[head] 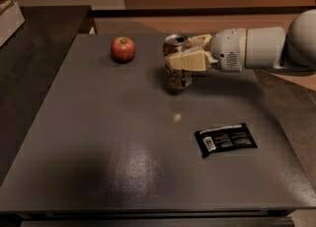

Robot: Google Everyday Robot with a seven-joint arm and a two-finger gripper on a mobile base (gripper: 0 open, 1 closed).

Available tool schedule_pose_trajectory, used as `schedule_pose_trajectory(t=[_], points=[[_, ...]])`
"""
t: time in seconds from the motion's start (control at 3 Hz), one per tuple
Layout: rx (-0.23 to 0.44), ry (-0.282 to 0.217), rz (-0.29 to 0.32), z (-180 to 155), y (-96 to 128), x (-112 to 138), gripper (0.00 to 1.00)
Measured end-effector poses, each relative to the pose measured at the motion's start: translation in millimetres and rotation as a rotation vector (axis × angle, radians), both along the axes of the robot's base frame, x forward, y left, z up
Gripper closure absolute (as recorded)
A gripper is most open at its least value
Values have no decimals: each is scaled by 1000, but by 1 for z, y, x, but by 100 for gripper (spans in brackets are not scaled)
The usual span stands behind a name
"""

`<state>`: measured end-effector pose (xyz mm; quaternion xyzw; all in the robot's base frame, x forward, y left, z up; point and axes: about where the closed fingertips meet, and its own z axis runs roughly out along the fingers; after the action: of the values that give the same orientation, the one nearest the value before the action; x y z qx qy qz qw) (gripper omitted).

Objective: Place orange can upright

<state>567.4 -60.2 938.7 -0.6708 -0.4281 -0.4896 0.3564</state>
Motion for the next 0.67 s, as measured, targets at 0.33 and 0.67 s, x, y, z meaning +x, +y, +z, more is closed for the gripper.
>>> schedule_pose_trajectory(t=[0.33,0.67], points=[[36,-12,14,-5,-5,-1,100],[65,-21,27,-10,-6,-2,100]])
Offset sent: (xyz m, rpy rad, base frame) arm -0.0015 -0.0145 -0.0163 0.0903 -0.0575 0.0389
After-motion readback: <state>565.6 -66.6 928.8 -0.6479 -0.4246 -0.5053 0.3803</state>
